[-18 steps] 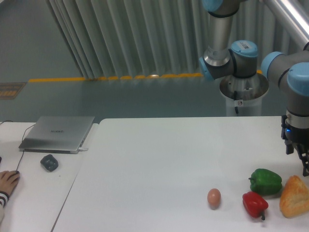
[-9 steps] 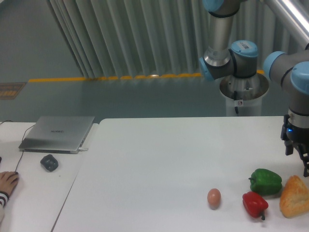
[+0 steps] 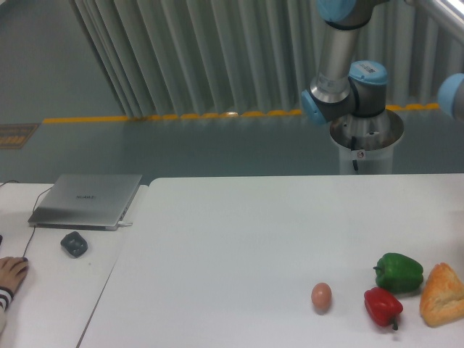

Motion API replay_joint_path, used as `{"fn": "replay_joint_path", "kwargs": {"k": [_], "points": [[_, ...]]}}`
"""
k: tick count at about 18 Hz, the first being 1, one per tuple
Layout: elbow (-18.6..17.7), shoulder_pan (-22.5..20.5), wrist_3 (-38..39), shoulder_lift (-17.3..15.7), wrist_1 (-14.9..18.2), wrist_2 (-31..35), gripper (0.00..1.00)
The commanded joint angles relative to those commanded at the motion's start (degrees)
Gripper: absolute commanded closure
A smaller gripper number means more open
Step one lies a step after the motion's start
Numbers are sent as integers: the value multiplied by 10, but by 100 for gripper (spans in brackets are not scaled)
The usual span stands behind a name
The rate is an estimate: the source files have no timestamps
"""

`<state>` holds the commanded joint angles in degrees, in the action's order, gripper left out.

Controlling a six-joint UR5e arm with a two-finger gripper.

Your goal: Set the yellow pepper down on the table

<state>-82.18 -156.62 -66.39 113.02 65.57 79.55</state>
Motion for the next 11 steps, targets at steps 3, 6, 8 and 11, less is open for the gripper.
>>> {"fn": "replay_joint_path", "kwargs": {"k": [3,6,8,11], "points": [[-1,-4,46,8,-2,-5,0],[0,-21,116,15,-10,-53,0],[3,-28,104,16,-13,-49,0],[9,-31,97,18,-12,-39,0]]}}
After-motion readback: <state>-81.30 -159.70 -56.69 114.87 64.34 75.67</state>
